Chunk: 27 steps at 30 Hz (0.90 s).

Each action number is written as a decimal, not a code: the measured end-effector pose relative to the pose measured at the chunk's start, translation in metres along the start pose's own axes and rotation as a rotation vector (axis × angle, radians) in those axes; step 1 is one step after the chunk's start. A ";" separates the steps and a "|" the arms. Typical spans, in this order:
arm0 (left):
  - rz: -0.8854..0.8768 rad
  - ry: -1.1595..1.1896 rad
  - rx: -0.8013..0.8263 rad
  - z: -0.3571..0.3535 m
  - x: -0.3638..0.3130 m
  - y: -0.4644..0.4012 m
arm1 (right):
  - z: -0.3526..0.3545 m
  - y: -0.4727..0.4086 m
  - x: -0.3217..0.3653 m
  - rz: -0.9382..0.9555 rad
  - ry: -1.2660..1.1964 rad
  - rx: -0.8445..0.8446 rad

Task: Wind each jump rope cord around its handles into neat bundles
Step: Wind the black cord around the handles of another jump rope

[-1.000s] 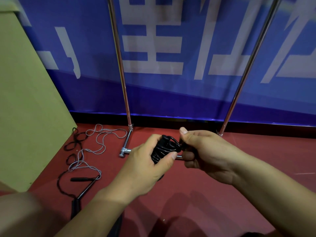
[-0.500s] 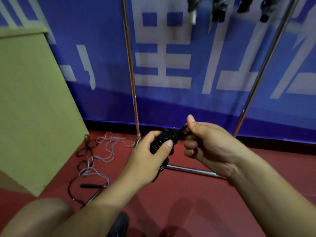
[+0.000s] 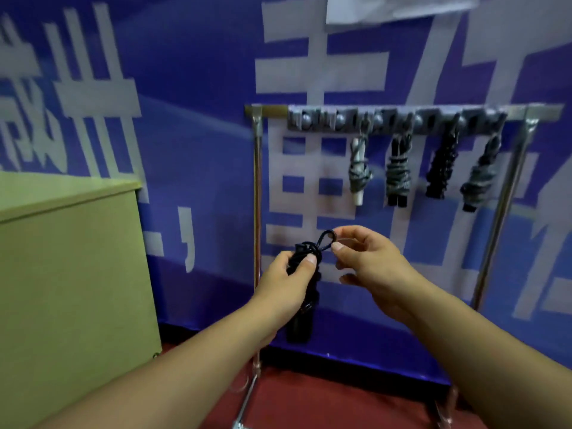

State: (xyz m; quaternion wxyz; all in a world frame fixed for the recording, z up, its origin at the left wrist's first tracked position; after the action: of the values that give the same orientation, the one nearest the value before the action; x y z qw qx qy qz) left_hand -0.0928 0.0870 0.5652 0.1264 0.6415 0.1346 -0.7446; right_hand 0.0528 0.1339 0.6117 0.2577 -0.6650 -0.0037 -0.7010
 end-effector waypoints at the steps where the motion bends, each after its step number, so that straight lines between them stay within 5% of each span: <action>1: 0.005 -0.010 -0.008 0.000 -0.009 -0.008 | 0.001 -0.009 0.006 0.009 0.011 -0.001; 22: -0.202 -0.251 -0.214 0.012 -0.197 -0.172 | 0.013 -0.191 0.149 0.167 0.270 -0.076; 27: -0.060 -0.221 -0.184 0.005 -0.185 -0.199 | 0.016 -0.217 0.124 0.062 0.345 -0.065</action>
State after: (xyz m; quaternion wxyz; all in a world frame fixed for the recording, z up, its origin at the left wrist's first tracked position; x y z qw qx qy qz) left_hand -0.1419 0.2735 0.7566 0.1765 0.5369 0.2066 -0.7987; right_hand -0.0093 0.2840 0.8027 0.2543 -0.5428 0.0840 -0.7960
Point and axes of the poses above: each hand's wrist, its own y-axis away from the middle knuckle, its own z-axis out of the back of the hand, x = y × z, the point moved 5 cm from there along -y, towards the middle knuckle, and after that the axes turned 8 degrees about z, right-handed, at the moved point
